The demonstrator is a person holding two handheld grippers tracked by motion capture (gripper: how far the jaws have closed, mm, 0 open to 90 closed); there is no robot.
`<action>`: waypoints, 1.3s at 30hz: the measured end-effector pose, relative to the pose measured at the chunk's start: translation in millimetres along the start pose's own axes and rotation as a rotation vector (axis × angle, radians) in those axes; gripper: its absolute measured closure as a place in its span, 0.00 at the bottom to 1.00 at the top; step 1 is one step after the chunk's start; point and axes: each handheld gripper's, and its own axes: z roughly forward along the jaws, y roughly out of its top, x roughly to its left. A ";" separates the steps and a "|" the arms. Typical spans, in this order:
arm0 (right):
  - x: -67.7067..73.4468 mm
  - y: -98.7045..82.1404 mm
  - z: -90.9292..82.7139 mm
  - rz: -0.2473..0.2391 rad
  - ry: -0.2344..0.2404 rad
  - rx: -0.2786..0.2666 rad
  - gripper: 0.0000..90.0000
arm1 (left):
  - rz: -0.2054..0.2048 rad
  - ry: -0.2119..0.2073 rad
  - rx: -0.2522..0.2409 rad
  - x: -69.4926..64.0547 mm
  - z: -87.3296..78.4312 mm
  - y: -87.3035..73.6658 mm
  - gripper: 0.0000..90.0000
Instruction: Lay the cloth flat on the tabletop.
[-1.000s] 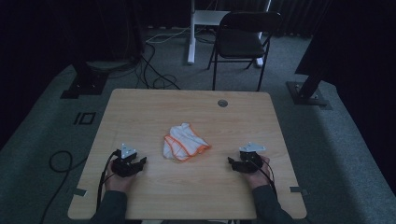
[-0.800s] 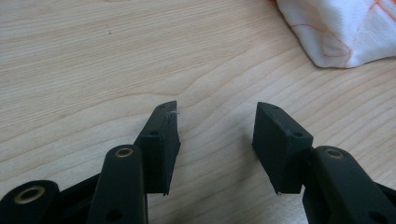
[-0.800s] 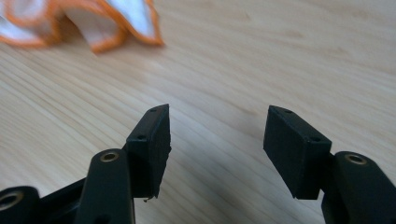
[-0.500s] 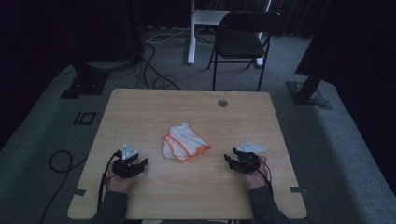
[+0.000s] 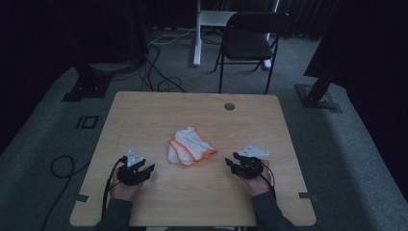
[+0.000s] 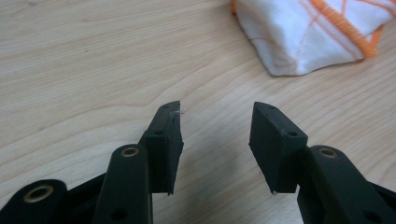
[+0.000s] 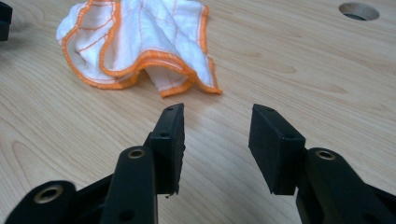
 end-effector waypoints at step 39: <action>47.4 41.7 43.4 -0.141 0.129 0.014 0.78 | 0.082 -0.136 -0.035 -50.8 11.7 28.8 0.64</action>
